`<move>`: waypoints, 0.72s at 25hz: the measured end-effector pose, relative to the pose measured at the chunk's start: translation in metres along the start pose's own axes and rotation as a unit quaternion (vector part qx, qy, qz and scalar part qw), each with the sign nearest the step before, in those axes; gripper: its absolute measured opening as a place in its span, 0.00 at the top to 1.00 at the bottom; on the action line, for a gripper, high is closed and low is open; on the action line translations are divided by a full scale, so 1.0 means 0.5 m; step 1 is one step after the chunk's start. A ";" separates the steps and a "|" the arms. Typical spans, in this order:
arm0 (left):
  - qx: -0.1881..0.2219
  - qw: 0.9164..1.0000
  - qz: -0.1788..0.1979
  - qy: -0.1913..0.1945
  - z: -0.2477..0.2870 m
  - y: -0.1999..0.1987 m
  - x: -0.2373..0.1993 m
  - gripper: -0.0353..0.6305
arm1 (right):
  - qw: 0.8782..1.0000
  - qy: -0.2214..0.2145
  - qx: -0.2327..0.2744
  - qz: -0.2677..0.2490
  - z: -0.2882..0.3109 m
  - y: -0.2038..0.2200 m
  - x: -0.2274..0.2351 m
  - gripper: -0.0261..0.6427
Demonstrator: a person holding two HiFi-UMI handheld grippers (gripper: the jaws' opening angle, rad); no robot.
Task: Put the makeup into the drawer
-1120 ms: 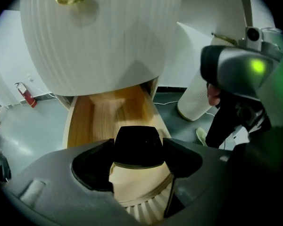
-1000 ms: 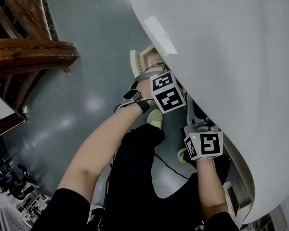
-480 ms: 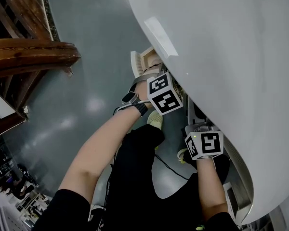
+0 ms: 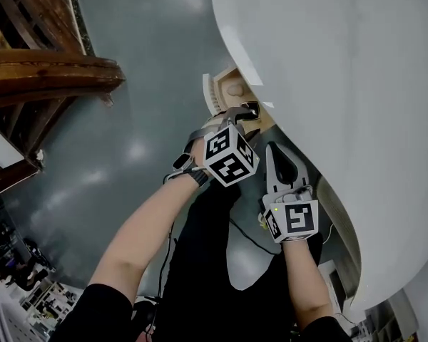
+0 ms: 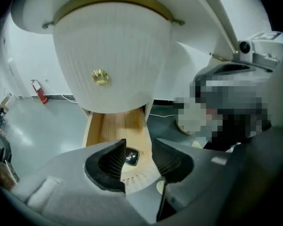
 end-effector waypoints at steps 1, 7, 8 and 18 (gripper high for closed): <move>0.006 1.000 -0.008 -0.001 -0.023 -0.005 0.006 0.70 | 1.000 -0.004 -0.001 -0.002 -0.012 -0.014 -0.012 0.94; 0.048 0.998 -0.043 -0.006 -0.173 -0.071 0.055 0.88 | 1.000 -0.019 0.002 -0.018 -0.092 -0.124 -0.056 0.94; 0.054 0.997 -0.047 -0.006 -0.197 -0.086 0.063 0.88 | 1.000 -0.018 0.004 -0.020 -0.106 -0.146 -0.058 0.94; 0.111 0.992 -0.065 -0.002 -0.404 -0.236 0.119 0.92 | 0.999 0.001 0.034 -0.031 -0.214 -0.333 -0.063 0.94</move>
Point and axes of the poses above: the fingertips, and each gripper's own axes: z forward along the fingers, x to its right, y out of its underside, the point moved 1 cm from there along -z, backward along the fingers, and after that the axes turned 4 degrees about -z, right-handed, at the moved point
